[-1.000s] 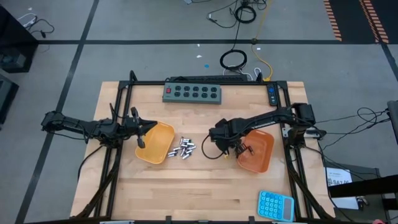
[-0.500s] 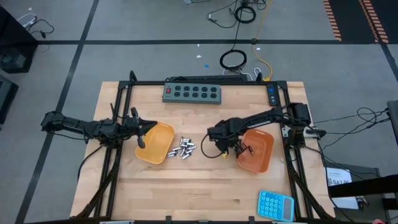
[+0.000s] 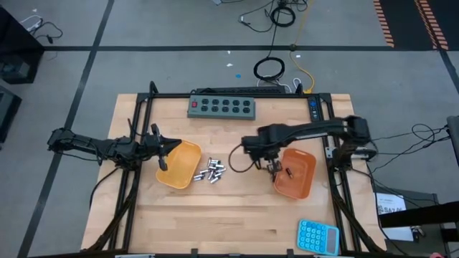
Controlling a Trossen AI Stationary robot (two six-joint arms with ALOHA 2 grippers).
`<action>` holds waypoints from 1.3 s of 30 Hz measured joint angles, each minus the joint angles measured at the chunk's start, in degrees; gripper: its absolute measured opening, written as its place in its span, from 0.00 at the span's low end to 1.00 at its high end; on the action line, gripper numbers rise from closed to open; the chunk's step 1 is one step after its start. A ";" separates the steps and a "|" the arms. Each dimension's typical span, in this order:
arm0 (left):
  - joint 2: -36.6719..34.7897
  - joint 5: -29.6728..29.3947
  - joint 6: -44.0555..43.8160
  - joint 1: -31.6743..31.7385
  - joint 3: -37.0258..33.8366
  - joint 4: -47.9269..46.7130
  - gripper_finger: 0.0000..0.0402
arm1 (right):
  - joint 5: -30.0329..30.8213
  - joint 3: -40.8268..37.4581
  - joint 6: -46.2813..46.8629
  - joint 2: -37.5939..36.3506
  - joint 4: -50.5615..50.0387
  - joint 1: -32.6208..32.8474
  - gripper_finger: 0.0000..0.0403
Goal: Sort batteries
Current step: Put the black battery into the orange bin, then put the silver battery into the yellow bin
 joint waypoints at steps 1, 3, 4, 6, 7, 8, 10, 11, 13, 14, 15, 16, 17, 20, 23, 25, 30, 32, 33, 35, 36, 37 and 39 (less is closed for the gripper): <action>0.01 0.01 -0.61 -0.01 0.00 -0.29 0.08 | -1.15 0.13 4.11 -1.83 -3.35 0.65 0.05; 0.06 0.01 -1.04 -0.02 -0.02 -0.54 0.08 | -4.16 -0.06 12.84 -5.08 -9.37 1.99 0.05; 0.11 -0.02 -1.04 0.00 -0.01 -0.76 0.09 | -5.10 -0.79 16.94 -6.20 -11.41 2.82 0.05; 0.27 -0.91 -0.65 -0.02 -0.02 -1.35 0.10 | -7.39 -2.98 23.96 -8.11 -12.67 4.49 0.05; 0.33 -1.34 -0.29 -0.02 -0.04 -1.38 0.12 | -8.41 -4.17 26.80 -9.04 -12.47 5.21 0.05; 0.42 -1.45 0.47 0.00 -0.04 -1.16 0.14 | -9.17 -5.53 29.29 -10.07 -12.18 5.93 0.05; 0.45 -1.73 0.68 -0.02 -0.04 -1.15 0.20 | -10.05 -8.55 33.37 -11.59 -11.54 7.30 0.05; 0.47 -1.94 0.57 -0.02 -0.04 -1.13 0.23 | -10.68 -10.53 34.69 -12.12 -10.05 7.87 0.05; 0.60 -2.20 -0.67 -0.02 -0.04 -1.16 0.28 | -10.94 -14.82 37.26 -12.82 -5.28 8.81 0.08; 0.62 -2.20 -1.70 -0.02 -0.04 -1.38 0.30 | -12.12 -17.12 38.01 -13.04 -2.81 9.08 0.09; 0.62 -2.20 -2.73 -0.02 -0.04 -1.39 0.32 | -13.17 -19.37 38.50 -13.15 -0.92 9.17 0.09; 0.62 -2.16 -3.70 -0.01 -0.04 -1.48 0.34 | -13.64 -21.85 38.71 -13.17 0.77 9.20 0.10; 0.62 -2.07 -4.03 -0.01 -0.04 -1.59 0.34 | -13.82 -24.16 38.84 -13.04 2.62 9.20 0.10; 0.71 -1.61 -5.25 -0.01 -0.04 -1.63 0.35 | -15.29 -29.78 39.82 -12.72 6.02 8.40 0.09; 0.73 -1.50 -6.58 -0.02 -0.04 -2.01 0.35 | -15.29 -33.32 41.17 -12.76 7.90 7.41 0.09; 1.33 -1.49 -7.91 0.00 -0.04 -2.80 0.35 | -15.26 -34.40 41.27 -12.76 10.22 7.20 0.12; 3.45 -1.46 -8.45 -0.01 -0.04 -3.02 0.35 | -15.18 -34.69 41.27 -12.76 12.05 6.48 0.22; 4.09 -1.46 -8.40 -0.01 -0.02 -2.93 0.35 | -15.16 -34.69 41.27 -12.76 11.84 6.35 0.25; 4.39 -1.48 -8.40 0.00 0.22 -3.16 0.35 | -15.19 -34.69 41.27 -12.76 11.50 6.35 0.26; 5.26 -1.48 -8.05 0.00 1.21 -3.08 0.35 | -15.53 -34.64 41.26 -12.76 10.62 6.37 0.27; 5.73 -1.48 -7.43 0.00 1.74 -3.14 0.35 | -15.98 -34.29 41.20 -12.76 9.65 6.37 0.28; 6.35 -1.46 -6.84 0.00 2.47 -3.18 0.35 | -16.09 -33.54 41.11 -12.76 8.19 6.37 0.28; 7.92 -1.24 -6.33 0.14 4.43 -4.10 0.35 | -14.44 -30.94 41.22 -13.16 4.66 6.39 0.28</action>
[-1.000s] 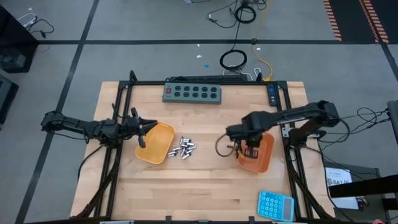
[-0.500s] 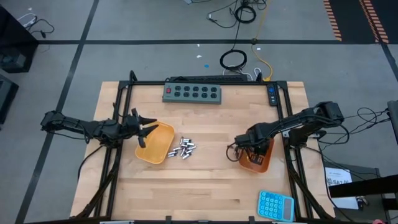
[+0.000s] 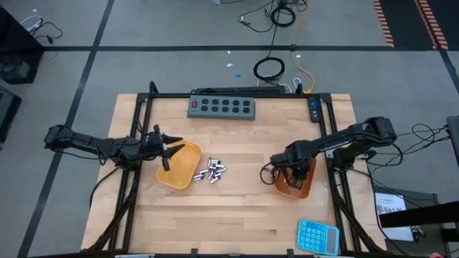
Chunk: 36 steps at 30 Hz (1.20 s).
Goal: Sort batteries
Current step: Put the silver battery into the yellow bin
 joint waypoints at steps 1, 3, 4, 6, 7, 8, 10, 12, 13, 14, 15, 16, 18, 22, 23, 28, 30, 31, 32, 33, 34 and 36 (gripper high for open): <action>1.06 0.49 0.13 0.20 1.34 -1.38 0.35 | 2.29 1.62 0.32 -0.47 -1.57 0.19 0.28; 3.75 1.69 -0.37 0.96 4.06 -5.05 0.35 | 8.02 4.88 1.38 -2.13 -2.75 0.97 0.28; 5.28 2.35 -0.66 1.31 5.44 -7.03 0.35 | 11.32 6.47 1.86 -3.26 -2.34 1.38 0.28; 8.84 3.57 -0.75 1.94 7.83 -9.33 0.35 | 18.24 8.82 2.85 -5.83 0.32 2.45 0.28; 10.67 4.05 -0.75 2.16 8.86 -9.89 0.35 | 21.93 9.42 3.23 -7.19 2.66 3.09 0.28; 12.46 4.70 -0.71 2.34 9.90 -10.52 0.35 | 25.46 9.47 3.37 -8.77 5.35 3.61 0.28; 16.51 6.26 -0.20 2.86 11.81 -11.20 0.35 | 32.91 8.73 3.45 -11.24 12.74 4.37 0.28; 20.32 8.80 0.82 3.81 13.86 -11.19 0.35 | 39.67 7.19 3.01 -12.81 21.21 4.53 0.28; 22.13 10.33 1.19 4.36 14.90 -11.18 0.35 | 41.70 6.33 2.02 -13.24 25.67 4.33 0.28; 23.92 11.87 1.38 4.97 15.96 -11.20 0.35 | 42.79 5.66 0.41 -13.41 30.04 3.89 0.28; 25.78 13.38 1.86 5.61 17.14 -11.27 0.35 | 42.88 5.25 -1.54 -13.41 34.32 3.20 0.28; 27.54 14.64 2.51 6.20 18.38 -11.27 0.35 | 42.90 5.13 -3.46 -13.10 38.07 2.50 0.28; 30.95 16.69 3.44 7.25 20.92 -11.68 0.34 | 43.59 5.13 -7.45 -12.10 44.37 1.03 0.28; 38.21 20.53 5.27 8.89 26.35 -14.76 0.30 | 45.18 5.13 -14.54 -8.56 56.12 -1.23 0.26; 40.07 21.64 5.60 8.98 27.69 -15.95 0.29 | 45.18 5.13 -15.94 -7.41 58.81 -1.45 0.25; 48.02 25.25 5.27 7.42 32.21 -21.25 0.25 | 45.15 5.13 -19.68 0.36 68.63 -0.10 0.22; 50.41 25.43 5.27 6.00 33.49 -21.59 0.24 | 44.72 5.08 -20.55 3.59 71.42 0.48 0.22; 51.51 25.47 5.27 5.27 34.15 -21.73 0.24 | 44.72 5.08 -20.89 4.89 72.50 0.61 0.22; 52.59 25.47 5.27 4.58 34.98 -21.76 0.24 | 44.78 5.08 -21.21 6.06 72.79 0.81 0.22; 53.62 25.47 5.26 3.93 35.85 -22.01 0.24 | 44.99 5.05 -21.67 7.12 73.18 0.85 0.22; 54.61 25.47 5.15 3.31 36.66 -22.66 0.24 | 45.07 5.04 -22.08 7.96 73.85 0.88 0.22; 56.77 25.49 4.11 2.17 38.57 -25.03 0.24 | 45.08 5.04 -22.85 8.83 74.40 0.87 0.22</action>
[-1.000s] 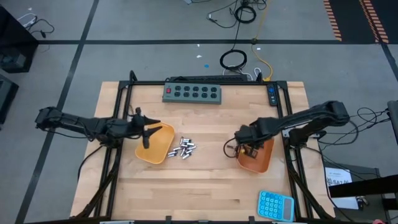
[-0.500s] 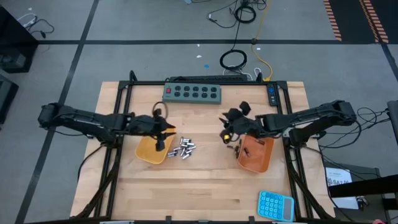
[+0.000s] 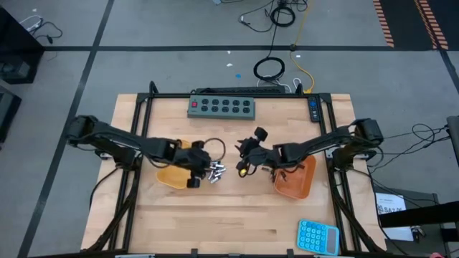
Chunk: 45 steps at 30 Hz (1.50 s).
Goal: Sort batteries
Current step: Put the silver battery into the yellow bin
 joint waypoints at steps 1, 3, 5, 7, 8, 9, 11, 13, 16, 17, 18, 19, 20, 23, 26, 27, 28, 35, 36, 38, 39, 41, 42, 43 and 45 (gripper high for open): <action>1.14 0.02 -0.21 -0.44 1.17 -1.29 0.24 | 0.02 0.00 -0.50 0.07 0.67 0.01 0.22; 3.49 0.02 -0.25 -1.36 3.38 -4.40 0.24 | 0.27 0.00 -1.93 -0.45 1.05 -0.19 0.22; 6.21 0.02 -0.44 -2.10 5.55 -6.38 0.24 | 1.25 0.00 -3.60 -1.67 0.63 -0.36 0.22; 8.68 0.05 -1.86 -2.76 7.12 -7.01 0.24 | 1.31 0.00 -4.34 -3.60 0.33 -0.53 0.22; 9.86 0.18 -2.56 -2.97 7.85 -7.34 0.24 | 1.35 0.02 -4.35 -4.61 0.23 -0.56 0.22; 11.00 0.26 -3.34 -3.21 8.60 -7.23 0.24 | 1.38 0.02 -4.44 -5.56 -0.26 -0.56 0.22; 13.10 0.31 -5.43 -3.75 9.79 -6.95 0.25 | 1.50 0.02 -4.82 -6.81 -1.39 -0.53 0.22; 14.86 -0.18 -7.38 -4.43 10.91 -6.89 0.28 | 1.61 0.02 -5.28 -7.82 -3.38 -0.11 0.22; 16.99 -3.80 -9.84 -5.59 12.12 -7.03 0.35 | 4.07 0.02 -5.83 -9.24 -5.74 0.47 0.22; 17.73 -4.81 -10.81 -5.91 12.51 -7.06 0.38 | 4.83 0.02 -5.92 -9.70 -6.99 0.62 0.22; 18.32 -5.52 -11.76 -6.16 12.81 -6.95 0.41 | 5.55 0.02 -5.97 -9.88 -7.91 0.68 0.22; 18.89 -5.99 -12.81 -6.34 13.01 -7.11 0.44 | 5.80 0.02 -6.15 -10.32 -8.85 0.66 0.22; 19.53 -6.39 -14.13 -6.51 13.25 -7.22 0.46 | 5.72 0.02 -6.38 -10.73 -9.91 0.66 0.22; 21.25 -6.75 -16.99 -6.58 13.55 -7.14 0.50 | 5.79 0.02 -7.85 -11.68 -9.75 0.62 0.22; 22.59 -6.83 -18.27 -6.62 13.55 -6.96 0.51 | 5.73 0.02 -9.89 -12.52 -9.86 0.52 0.22; 23.01 -6.89 -18.37 -6.62 13.55 -6.99 0.51 | 5.79 0.02 -10.45 -12.97 -9.85 0.47 0.22; 23.40 -6.91 -18.40 -6.63 13.55 -6.98 0.51 | 5.81 0.02 -10.93 -13.49 -10.03 0.36 0.22; 25.06 -7.56 -19.76 -6.98 13.55 -7.32 0.51 | 6.01 0.02 -13.20 -15.92 -10.21 -0.45 0.22; 25.43 -7.99 -19.77 -6.99 13.55 -7.35 0.51 | 6.00 0.02 -13.55 -16.13 -10.15 -0.69 0.22; 25.73 -8.95 -19.66 -7.02 13.55 -7.44 0.50 | 5.81 0.02 -14.15 -16.35 -10.10 -1.12 0.22; 25.90 -8.93 -19.64 -7.01 13.55 -7.45 0.49 | 5.75 0.02 -14.37 -16.35 -10.04 -1.49 0.22; 26.44 -9.40 -19.49 -6.99 13.55 -7.39 0.47 | 5.65 0.02 -14.71 -16.35 -10.06 -2.17 0.22; 26.69 -8.88 -19.45 -6.96 13.55 -7.35 0.45 | 5.64 0.02 -14.98 -16.35 -10.07 -2.47 0.22; 26.82 -8.85 -19.39 -6.99 13.57 -7.26 0.44 | 5.61 0.02 -15.31 -16.35 -10.13 -2.76 0.22; 27.28 -8.87 -19.38 -7.03 13.61 -7.10 0.40 | 5.61 0.04 -15.89 -16.41 -11.23 -3.01 0.22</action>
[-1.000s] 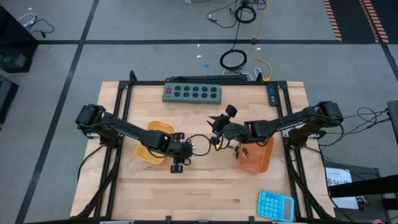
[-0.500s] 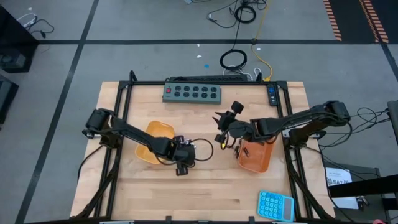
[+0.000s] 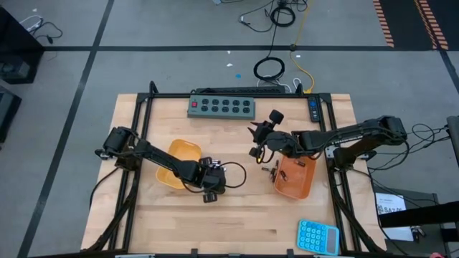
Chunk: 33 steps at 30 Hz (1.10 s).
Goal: Sort batteries
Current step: Put the silver battery into the yellow bin
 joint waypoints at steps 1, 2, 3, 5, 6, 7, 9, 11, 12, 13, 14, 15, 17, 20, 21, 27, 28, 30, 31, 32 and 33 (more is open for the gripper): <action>0.19 0.04 0.04 -0.04 0.09 -0.02 0.39 | -0.19 0.00 -0.16 -0.42 -1.23 -0.10 0.22; 0.40 0.24 0.04 -0.09 0.09 0.03 0.37 | -0.20 0.00 -0.20 -0.77 -2.20 -0.16 0.22; 0.67 0.28 0.04 -0.17 0.13 0.05 0.35 | -0.21 0.00 -0.01 -1.47 -2.96 -0.25 0.22; 1.11 0.27 0.70 -0.27 0.13 0.16 0.32 | -0.14 0.00 0.49 -2.91 -4.63 -0.36 0.22; 1.30 0.44 1.22 -0.26 0.13 0.18 0.30 | -0.17 0.00 0.80 -3.69 -4.95 -0.49 0.22; 1.42 0.51 1.47 -0.26 0.11 0.22 0.28 | -0.15 0.00 0.93 -4.26 -5.39 -0.51 0.22; 1.46 0.78 1.53 -0.14 0.09 0.53 0.25 | -0.14 -0.20 1.24 -5.43 -5.05 -0.51 0.22; 1.48 1.35 1.58 0.07 0.06 0.80 0.21 | -0.13 -1.34 1.16 -6.54 -4.42 -0.51 0.22; 1.49 1.52 1.61 0.16 0.05 0.80 0.20 | -0.13 -2.02 1.17 -6.97 -4.43 -0.52 0.22; 1.51 1.55 1.59 0.25 0.04 0.80 0.18 | -0.17 -2.69 1.23 -7.33 -4.57 -0.66 0.22; 1.51 1.64 1.47 0.37 0.02 0.86 0.17 | -0.23 -3.27 1.40 -7.68 -4.68 -0.82 0.22; 1.51 1.78 1.35 0.49 0.02 0.94 0.16 | -0.33 -3.76 1.58 -8.06 -4.62 -0.96 0.22; 1.53 1.81 1.38 0.51 -0.02 1.18 0.16 | -0.26 -4.46 2.09 -8.62 -3.97 -1.05 0.22; 1.53 1.78 1.67 0.51 -0.05 1.62 0.18 | -0.45 -5.28 2.10 -8.92 -2.34 -1.01 0.22; 1.55 1.76 2.04 0.51 -0.05 1.67 0.19 | -0.82 -5.60 2.08 -8.90 -1.11 -1.01 0.22; 1.57 1.72 3.13 0.65 -0.10 2.10 0.15 | -6.88 -6.84 1.76 -7.55 4.85 -1.73 0.22; 1.57 1.74 3.20 0.79 -0.12 2.20 0.15 | -7.25 -6.84 2.02 -7.15 4.94 -1.75 0.22; 1.56 1.76 3.69 0.98 -0.13 2.30 0.15 | -7.57 -6.84 2.55 -6.36 5.02 -1.74 0.22; 1.55 1.77 4.06 1.09 -0.13 2.30 0.15 | -7.73 -6.84 2.85 -5.85 5.18 -1.73 0.22; 1.55 1.78 4.06 1.16 -0.13 2.28 0.15 | -7.82 -6.84 3.01 -5.41 5.41 -1.73 0.22; 1.55 1.79 4.10 1.17 -0.13 2.28 0.15 | -7.89 -6.84 3.04 -4.94 5.38 -1.73 0.22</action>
